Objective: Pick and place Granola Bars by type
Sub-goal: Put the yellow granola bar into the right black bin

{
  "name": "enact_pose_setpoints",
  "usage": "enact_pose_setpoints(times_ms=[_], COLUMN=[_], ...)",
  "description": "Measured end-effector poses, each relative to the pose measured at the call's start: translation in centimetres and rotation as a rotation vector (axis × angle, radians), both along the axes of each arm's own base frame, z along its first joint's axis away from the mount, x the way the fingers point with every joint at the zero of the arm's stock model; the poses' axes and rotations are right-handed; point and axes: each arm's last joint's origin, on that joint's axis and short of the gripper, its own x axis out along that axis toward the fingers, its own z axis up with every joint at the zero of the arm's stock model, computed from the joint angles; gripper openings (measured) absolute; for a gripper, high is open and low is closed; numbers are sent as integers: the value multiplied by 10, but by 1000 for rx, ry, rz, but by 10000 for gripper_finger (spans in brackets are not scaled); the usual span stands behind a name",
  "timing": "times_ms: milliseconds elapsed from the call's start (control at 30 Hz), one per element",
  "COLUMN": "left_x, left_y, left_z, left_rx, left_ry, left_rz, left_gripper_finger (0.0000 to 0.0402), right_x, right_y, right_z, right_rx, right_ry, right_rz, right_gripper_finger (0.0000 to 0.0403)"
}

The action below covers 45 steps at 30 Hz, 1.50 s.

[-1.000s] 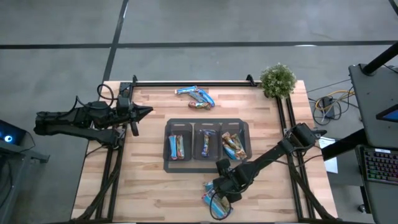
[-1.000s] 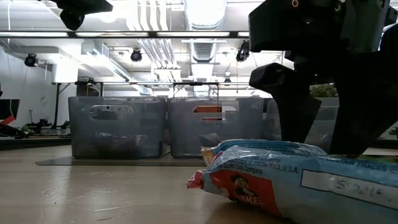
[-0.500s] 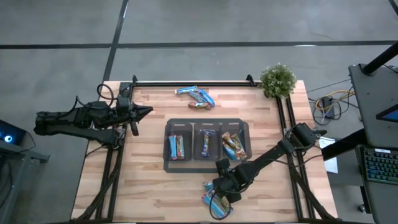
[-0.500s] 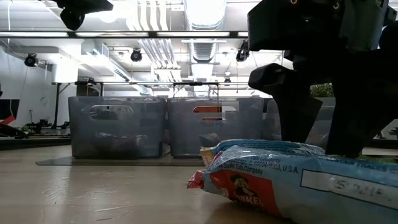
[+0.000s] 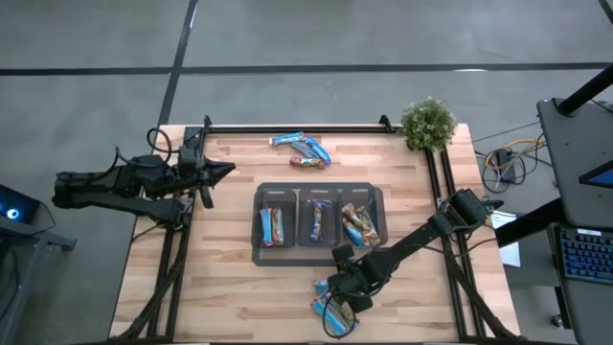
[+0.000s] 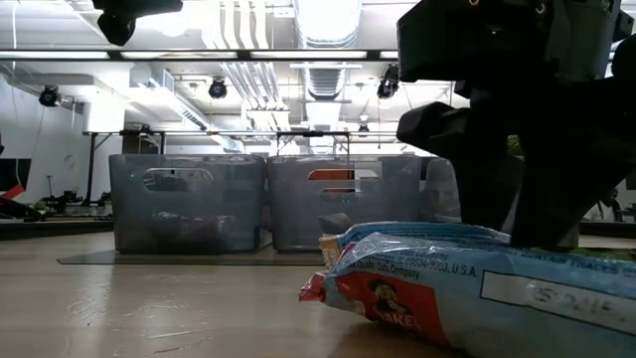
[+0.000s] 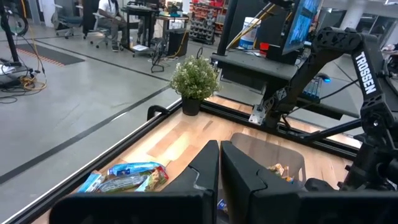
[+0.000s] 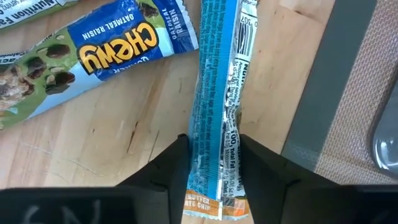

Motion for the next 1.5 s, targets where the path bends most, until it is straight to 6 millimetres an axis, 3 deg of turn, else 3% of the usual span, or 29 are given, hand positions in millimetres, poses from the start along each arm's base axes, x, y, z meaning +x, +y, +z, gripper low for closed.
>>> enact_pose_setpoints(times_ms=[467, 1500], left_x=[0, 0], left_y=[0, 0], left_z=[0, 0], left_rx=[2, 1], left_ry=[0, -1], left_rz=[-1, -1], left_gripper_finger=[0, 0], right_x=[0, 2], right_y=[0, 2], right_z=[0, 3], right_rx=[29, 28], right_ry=[14, 9], right_rz=[4, 12], right_gripper_finger=[77, 59])
